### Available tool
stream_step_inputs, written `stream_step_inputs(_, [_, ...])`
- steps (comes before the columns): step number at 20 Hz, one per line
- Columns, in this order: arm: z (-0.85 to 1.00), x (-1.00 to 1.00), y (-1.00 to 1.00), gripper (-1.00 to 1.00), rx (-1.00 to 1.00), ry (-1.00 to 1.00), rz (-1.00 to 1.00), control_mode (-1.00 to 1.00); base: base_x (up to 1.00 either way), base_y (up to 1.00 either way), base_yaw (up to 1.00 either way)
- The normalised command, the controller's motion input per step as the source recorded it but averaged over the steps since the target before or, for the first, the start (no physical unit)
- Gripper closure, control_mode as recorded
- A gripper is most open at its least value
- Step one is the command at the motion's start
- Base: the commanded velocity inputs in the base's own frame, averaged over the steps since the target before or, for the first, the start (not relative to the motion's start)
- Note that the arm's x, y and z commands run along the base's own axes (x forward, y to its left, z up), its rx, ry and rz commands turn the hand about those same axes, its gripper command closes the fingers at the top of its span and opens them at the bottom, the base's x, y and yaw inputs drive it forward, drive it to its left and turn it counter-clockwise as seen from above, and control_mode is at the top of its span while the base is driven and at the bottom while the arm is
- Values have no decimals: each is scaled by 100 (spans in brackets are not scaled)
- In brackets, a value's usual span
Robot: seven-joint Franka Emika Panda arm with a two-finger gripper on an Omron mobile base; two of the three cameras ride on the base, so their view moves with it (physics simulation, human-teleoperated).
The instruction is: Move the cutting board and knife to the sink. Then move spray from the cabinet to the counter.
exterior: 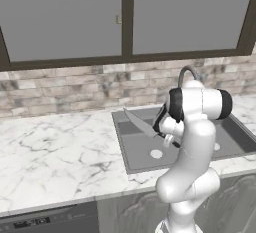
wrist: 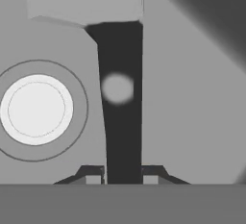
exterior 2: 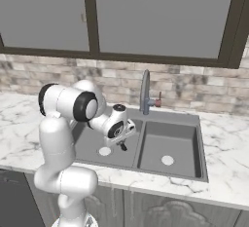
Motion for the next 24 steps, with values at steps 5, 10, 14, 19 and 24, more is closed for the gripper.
stream_step_inputs(5, [-47, 0, -9, 100, -3, 4, 8, -100, 0, 0, 0])
stream_step_inputs(10, [-38, -26, -49, 100, 0, 0, 23, -100, 0, 0, 0])
stream_step_inputs(14, [-29, -38, -29, 100, 0, 0, 27, -100, 0, 0, 0])
stream_step_inputs(19, [-32, -23, -9, 100, -1, 0, 20, -100, 0, 0, 0])
stream_step_inputs(24, [-38, -11, -30, 100, -3, 7, 17, -100, 0, 0, 0])
